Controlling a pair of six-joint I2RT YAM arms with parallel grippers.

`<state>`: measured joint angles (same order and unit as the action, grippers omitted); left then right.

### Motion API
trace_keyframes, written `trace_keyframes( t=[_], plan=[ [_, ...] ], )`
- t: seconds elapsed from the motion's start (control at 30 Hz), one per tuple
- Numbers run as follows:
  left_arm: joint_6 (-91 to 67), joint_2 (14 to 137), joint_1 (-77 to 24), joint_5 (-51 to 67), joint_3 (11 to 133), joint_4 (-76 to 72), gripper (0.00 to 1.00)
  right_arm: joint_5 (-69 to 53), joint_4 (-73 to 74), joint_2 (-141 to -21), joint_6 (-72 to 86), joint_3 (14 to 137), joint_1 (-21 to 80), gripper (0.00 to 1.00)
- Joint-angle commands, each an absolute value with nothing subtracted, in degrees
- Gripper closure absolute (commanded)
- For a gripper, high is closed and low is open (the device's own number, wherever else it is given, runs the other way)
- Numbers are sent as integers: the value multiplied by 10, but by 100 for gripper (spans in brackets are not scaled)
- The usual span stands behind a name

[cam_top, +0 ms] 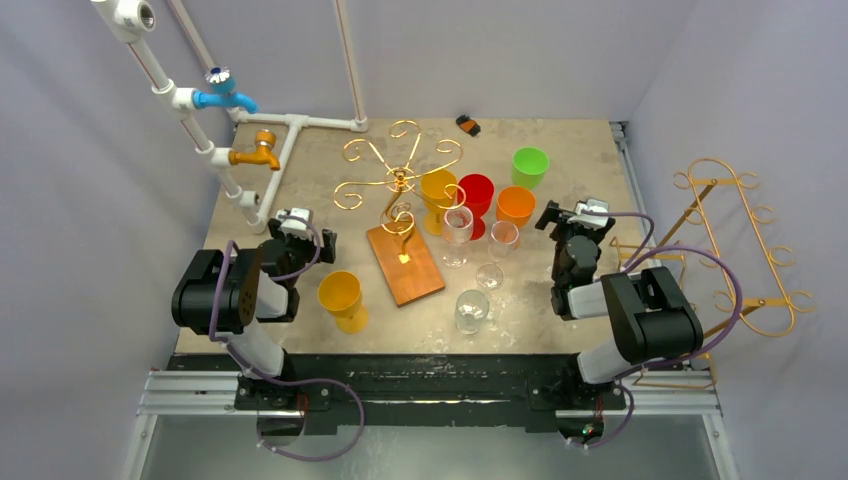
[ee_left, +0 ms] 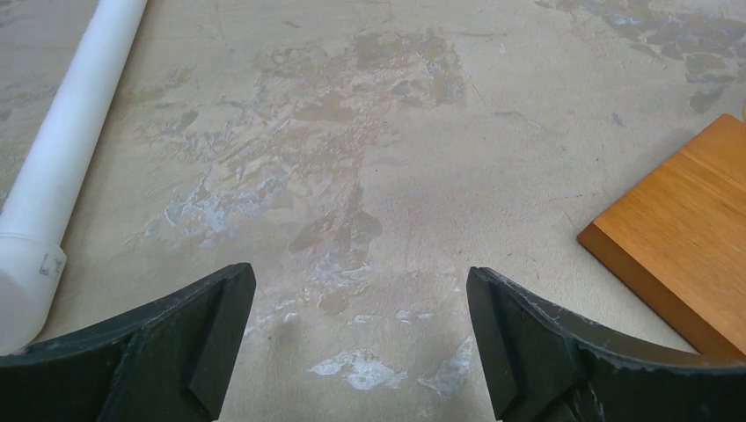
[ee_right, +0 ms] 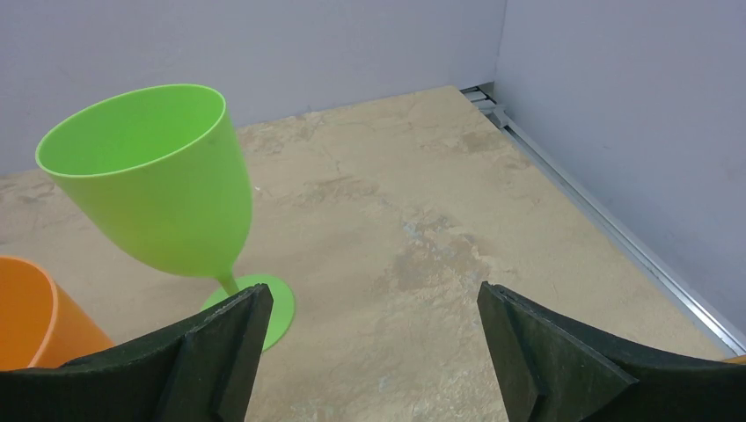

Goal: Place the wine glass upside down on the wine glass rack
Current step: Pick up the wine glass at the center of the board.

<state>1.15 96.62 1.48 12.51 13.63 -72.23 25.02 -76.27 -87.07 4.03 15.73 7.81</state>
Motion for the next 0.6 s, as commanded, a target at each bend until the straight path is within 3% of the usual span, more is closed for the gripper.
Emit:
trace_keyframes(
  t=[0.0, 0.4, 0.57],
  plan=[
    [15, 954, 16, 127, 146, -755, 0, 264, -782, -873, 34, 157, 77, 1],
    [5, 935, 30, 139, 147, -740, 0, 284, -803, -806, 33, 116, 81, 1],
    [-20, 875, 39, 152, 191, -602, 0, 300, -513, -654, 97, 190, 81, 1]
  ],
)
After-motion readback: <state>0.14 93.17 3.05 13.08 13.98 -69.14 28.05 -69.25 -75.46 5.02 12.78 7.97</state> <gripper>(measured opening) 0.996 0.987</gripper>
